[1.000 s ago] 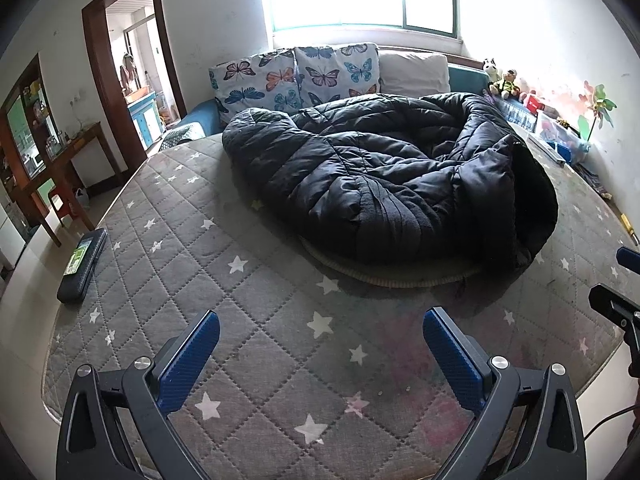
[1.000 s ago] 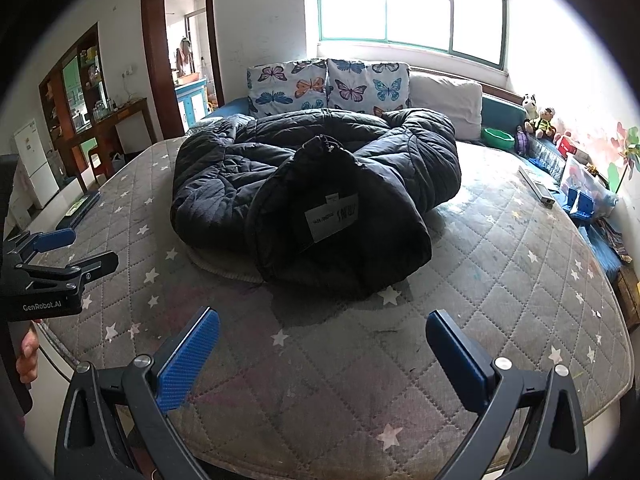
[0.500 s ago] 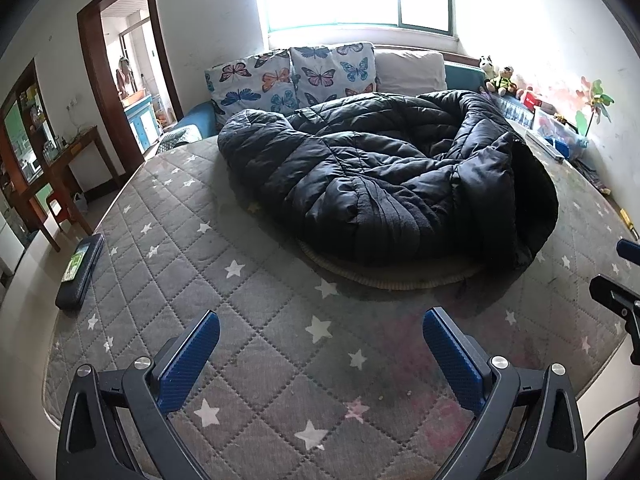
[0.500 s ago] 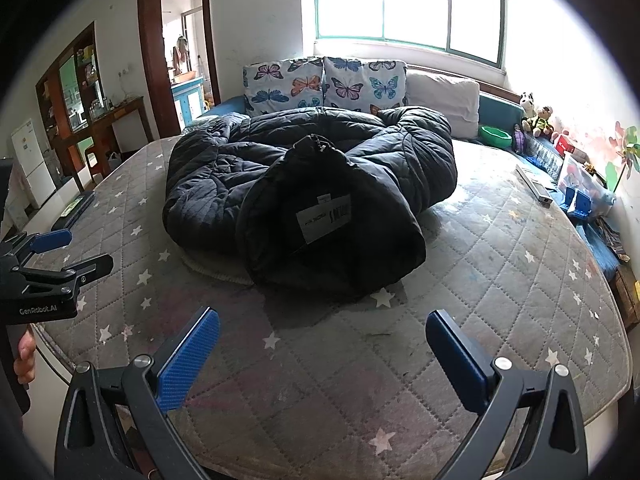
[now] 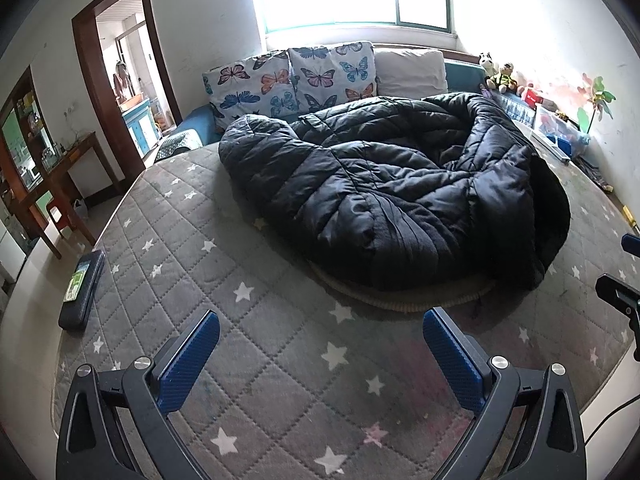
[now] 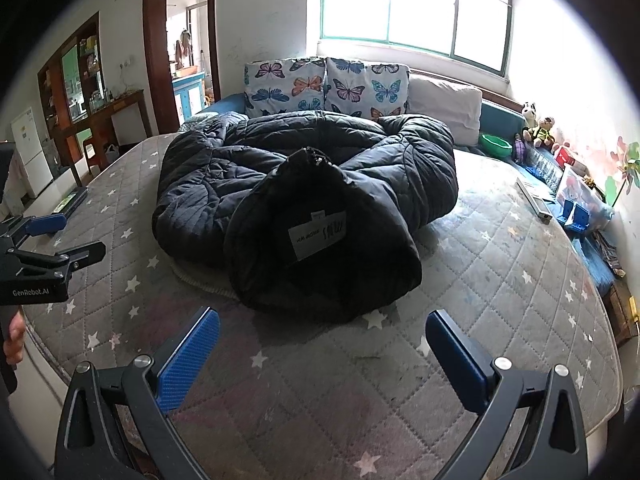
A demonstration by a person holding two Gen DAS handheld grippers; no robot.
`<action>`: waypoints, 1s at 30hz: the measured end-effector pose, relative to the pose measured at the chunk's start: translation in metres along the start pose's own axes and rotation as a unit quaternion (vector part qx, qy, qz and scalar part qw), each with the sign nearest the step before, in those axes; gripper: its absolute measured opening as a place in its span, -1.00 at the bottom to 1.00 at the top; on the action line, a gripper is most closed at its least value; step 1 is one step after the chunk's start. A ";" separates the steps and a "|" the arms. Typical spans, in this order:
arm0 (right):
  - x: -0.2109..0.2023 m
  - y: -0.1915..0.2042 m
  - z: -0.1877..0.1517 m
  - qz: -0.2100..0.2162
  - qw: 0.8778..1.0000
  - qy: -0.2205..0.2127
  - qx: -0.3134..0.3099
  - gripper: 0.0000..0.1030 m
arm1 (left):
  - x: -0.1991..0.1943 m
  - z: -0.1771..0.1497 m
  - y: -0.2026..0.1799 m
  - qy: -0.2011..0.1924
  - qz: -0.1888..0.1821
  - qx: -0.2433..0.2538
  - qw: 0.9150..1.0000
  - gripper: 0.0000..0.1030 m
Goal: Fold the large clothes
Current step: 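Move both tools toward the crumpled black puffer jacket on the mattress, then grasp the jacket hem with the left tool while the right tool grasps the jacket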
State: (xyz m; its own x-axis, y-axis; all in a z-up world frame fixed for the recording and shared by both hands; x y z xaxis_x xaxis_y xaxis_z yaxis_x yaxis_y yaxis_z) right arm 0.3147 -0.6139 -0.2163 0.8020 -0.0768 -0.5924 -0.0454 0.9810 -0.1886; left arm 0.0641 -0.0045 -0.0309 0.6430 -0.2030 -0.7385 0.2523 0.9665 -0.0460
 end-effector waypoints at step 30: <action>0.065 -0.014 0.034 -0.033 0.997 0.033 -0.066 0.85 | 0.084 0.074 0.007 0.065 -0.066 0.020 0.995 1.00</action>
State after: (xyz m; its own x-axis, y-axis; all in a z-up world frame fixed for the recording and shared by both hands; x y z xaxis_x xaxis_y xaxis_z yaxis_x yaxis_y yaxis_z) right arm 0.3875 -0.6270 -0.2256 0.7645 -0.1566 -0.6253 -0.0751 0.9418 -0.3277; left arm 0.1733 -0.0265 -0.0429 0.5032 -0.3034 -0.8092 0.3582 0.9253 -0.1241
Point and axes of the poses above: each gripper's, at about its wrist camera, not at the fingertips, and x roughly the way its jaws point, y to its left, z to its top, the point moved 5 cm from there along x, roughly the way its jaws point, and after that the axes turned 12 degrees about -z, right-handed, at the moved point
